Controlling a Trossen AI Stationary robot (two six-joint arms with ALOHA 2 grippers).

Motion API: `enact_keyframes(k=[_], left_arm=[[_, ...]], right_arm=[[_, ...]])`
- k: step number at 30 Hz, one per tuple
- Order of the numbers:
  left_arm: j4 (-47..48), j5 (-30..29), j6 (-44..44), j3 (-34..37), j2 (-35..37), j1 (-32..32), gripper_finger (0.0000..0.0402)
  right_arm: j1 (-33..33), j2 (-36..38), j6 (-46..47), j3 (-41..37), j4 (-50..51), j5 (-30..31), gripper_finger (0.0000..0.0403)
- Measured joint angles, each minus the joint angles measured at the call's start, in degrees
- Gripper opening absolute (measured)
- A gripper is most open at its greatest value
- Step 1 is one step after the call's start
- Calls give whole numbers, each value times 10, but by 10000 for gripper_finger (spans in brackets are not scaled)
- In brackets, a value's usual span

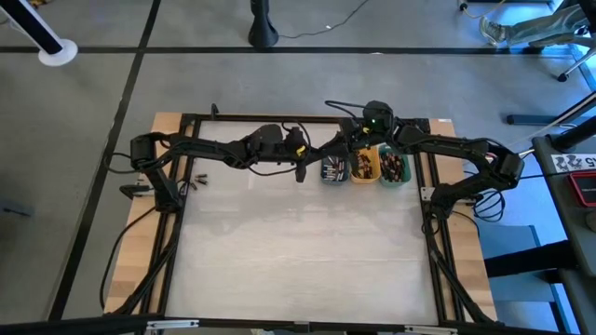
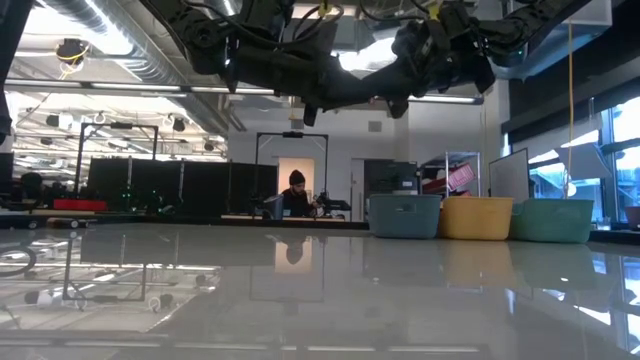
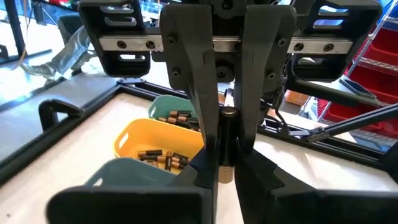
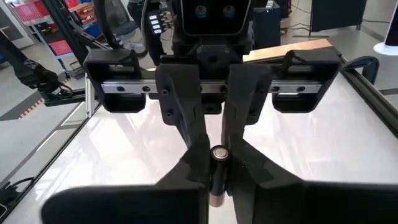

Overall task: Sort batteries
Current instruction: Put the black battery into the yellow bin

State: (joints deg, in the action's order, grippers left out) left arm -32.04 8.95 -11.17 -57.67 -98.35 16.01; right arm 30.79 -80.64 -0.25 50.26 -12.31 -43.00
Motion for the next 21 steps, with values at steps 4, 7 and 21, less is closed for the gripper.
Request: enact_keyframes(k=[4,7,21], left_arm=[[4,-7,-7,0,0,0,61],[5,-14,-4,0,0,-2,96],[199,-53,-84,-1,4,35,182]], right_arm=[[1,0,0,0,4,3,28],[13,6,-1,0,17,6,28],[139,60,-24,-1,308,173,28]])
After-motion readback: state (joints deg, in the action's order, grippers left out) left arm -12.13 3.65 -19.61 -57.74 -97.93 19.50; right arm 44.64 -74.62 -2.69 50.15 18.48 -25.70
